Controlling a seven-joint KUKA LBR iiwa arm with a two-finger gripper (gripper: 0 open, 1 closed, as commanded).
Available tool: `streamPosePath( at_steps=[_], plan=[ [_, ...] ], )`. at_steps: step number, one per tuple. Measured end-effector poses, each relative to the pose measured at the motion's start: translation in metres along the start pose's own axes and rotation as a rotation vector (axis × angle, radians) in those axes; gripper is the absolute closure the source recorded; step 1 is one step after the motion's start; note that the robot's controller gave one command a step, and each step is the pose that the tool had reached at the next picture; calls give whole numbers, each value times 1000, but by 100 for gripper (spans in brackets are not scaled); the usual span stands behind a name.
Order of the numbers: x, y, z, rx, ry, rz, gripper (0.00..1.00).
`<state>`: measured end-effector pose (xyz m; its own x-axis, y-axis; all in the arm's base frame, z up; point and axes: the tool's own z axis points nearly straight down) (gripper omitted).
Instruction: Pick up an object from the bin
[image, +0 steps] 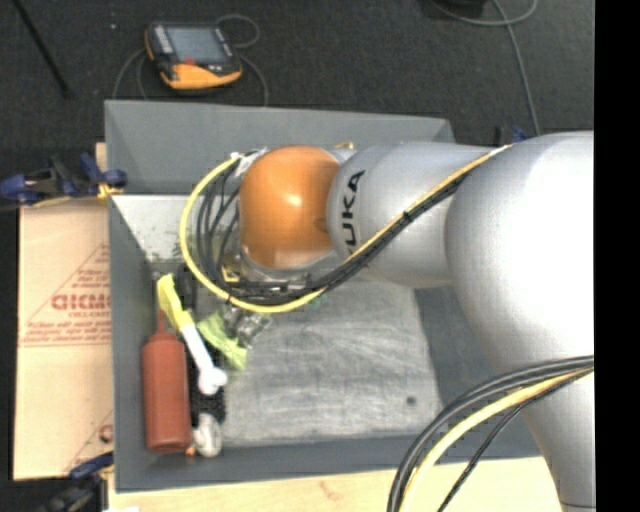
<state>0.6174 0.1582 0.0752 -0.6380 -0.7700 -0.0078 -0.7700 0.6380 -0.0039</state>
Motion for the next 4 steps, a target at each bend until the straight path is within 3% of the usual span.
streamPosePath(
  at_steps=[1,2,3,4],
  plan=[
    [0,1,2,-1,-1,2,0],
    [0,0,0,0,-3,4,100],
    [0,0,0,0,-3,5,100],
    [7,13,-112,-2,4,53,100]
  ],
)
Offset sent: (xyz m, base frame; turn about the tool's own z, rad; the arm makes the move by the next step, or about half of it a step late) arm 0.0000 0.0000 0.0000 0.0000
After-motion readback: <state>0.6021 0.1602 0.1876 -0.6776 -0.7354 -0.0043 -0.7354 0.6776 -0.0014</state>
